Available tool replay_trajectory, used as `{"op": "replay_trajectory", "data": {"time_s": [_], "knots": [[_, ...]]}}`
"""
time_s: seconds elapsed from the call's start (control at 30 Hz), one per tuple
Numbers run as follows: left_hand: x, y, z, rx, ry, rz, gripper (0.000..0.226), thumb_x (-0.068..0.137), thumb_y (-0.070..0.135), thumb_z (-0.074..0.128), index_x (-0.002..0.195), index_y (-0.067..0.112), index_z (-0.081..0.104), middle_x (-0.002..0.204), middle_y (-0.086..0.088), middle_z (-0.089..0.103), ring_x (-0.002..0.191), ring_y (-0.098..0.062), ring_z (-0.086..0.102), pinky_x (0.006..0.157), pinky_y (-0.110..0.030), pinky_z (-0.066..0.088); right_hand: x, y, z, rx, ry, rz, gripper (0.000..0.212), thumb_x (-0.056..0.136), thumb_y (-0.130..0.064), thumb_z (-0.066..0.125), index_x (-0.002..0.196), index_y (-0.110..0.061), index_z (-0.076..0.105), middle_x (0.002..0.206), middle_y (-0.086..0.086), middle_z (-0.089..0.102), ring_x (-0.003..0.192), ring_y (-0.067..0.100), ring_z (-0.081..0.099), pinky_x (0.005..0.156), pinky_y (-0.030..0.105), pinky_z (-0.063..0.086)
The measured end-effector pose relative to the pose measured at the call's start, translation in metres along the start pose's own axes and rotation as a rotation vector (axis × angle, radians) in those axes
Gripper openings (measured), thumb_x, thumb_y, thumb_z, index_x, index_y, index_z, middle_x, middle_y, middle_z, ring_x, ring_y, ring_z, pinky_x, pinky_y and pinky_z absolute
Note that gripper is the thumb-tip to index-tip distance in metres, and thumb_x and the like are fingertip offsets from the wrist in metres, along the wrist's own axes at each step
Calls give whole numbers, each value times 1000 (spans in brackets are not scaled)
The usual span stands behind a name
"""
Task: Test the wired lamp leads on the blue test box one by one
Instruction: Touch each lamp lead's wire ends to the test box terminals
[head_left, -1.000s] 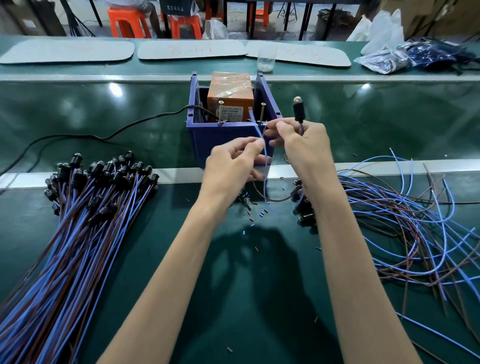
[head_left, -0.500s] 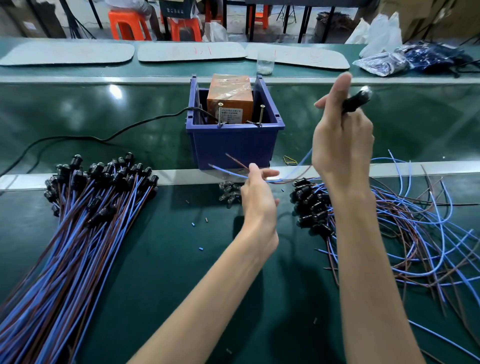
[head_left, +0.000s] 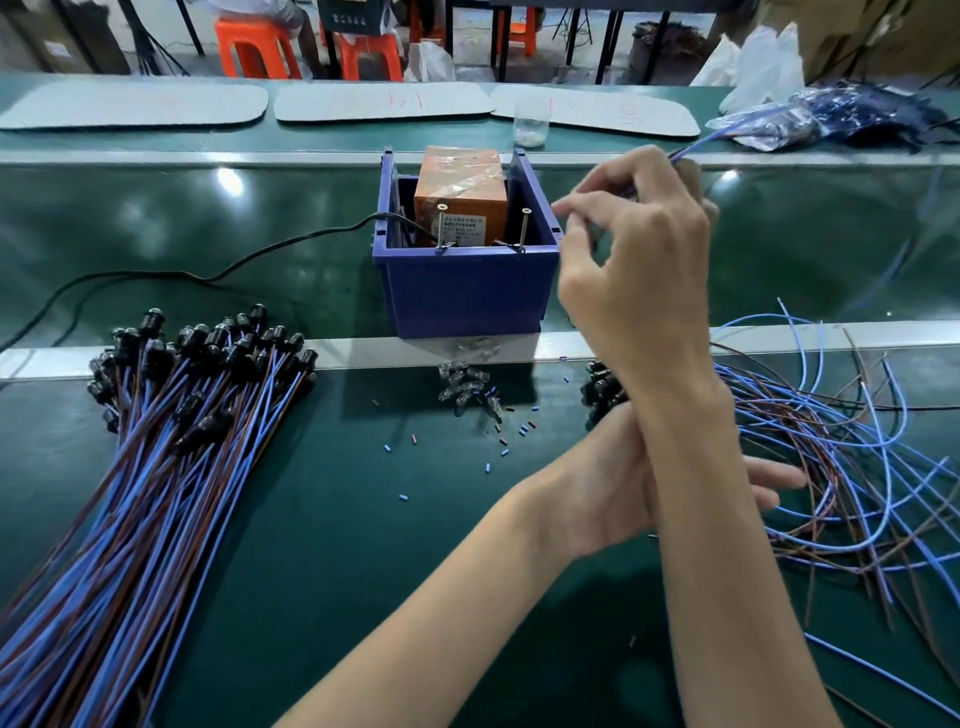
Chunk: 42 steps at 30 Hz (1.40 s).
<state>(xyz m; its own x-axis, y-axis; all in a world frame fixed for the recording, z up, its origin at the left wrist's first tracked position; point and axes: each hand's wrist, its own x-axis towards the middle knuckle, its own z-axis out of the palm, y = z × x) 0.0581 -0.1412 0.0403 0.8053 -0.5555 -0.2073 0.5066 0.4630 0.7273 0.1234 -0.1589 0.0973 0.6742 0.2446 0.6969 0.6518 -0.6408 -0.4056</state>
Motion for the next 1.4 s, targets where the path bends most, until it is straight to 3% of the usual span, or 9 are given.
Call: {"op": "replay_trajectory", "data": {"time_s": [0.17,0.3,0.4,0.57,0.73,0.93,1.07,1.23,1.4], "knots": [[8,3,-7,417,369,78,25,102,20,36,90,16,57,75,-1,62,63,-8,57,63,-13,47,4,41,-7,-80,-170,86,25,83,2,59,98,-9,76,103,9,67,102,32,57,93,41,42],[6,8,-22,723,499,136,23,101,28,44,107,11,59,88,-3,66,70,-14,60,78,-25,49,-3,78,-13,-151,-591,443,32,84,-7,66,114,-16,71,113,10,70,111,26,61,100,33,44],[3,11,-28,829,585,197,21,98,28,50,106,12,62,83,3,67,67,-12,62,85,-30,50,-6,95,-23,-163,-677,536,27,82,-11,71,108,-16,73,105,7,73,96,15,60,83,22,40],[7,6,-39,1271,860,459,34,93,27,60,125,15,59,110,1,65,105,-17,55,97,-26,38,-11,107,-32,-58,-772,612,7,80,-16,75,82,-22,78,78,1,74,76,8,64,65,18,44],[14,-10,-52,1705,735,405,40,98,33,51,136,22,52,133,8,56,122,-19,41,95,-35,38,-17,107,-24,188,-964,709,7,84,5,68,81,3,73,64,9,72,57,7,69,55,12,51],[16,-25,-53,1966,674,378,34,99,32,41,125,18,58,140,10,50,130,-20,33,96,-37,26,-20,114,-31,217,-960,840,9,84,11,64,85,3,65,81,20,65,50,14,68,49,17,54],[16,-28,-51,2044,701,332,37,97,33,41,127,18,56,141,7,46,136,-21,27,102,-41,21,-20,129,-54,-101,-917,710,11,78,-17,78,88,-17,72,86,5,70,84,20,65,83,29,50],[18,-30,-53,2107,711,270,40,96,33,41,131,17,51,148,1,35,139,-22,18,104,-45,20,-20,139,-92,-216,-710,752,23,71,-41,81,75,-23,67,91,4,69,94,27,61,87,38,43],[20,-32,-57,2117,687,252,43,94,33,46,133,16,48,155,-4,21,142,-26,9,106,-48,17,-23,151,-101,-23,-679,908,64,76,-30,78,134,-21,52,127,8,60,74,31,73,72,28,57]]}}
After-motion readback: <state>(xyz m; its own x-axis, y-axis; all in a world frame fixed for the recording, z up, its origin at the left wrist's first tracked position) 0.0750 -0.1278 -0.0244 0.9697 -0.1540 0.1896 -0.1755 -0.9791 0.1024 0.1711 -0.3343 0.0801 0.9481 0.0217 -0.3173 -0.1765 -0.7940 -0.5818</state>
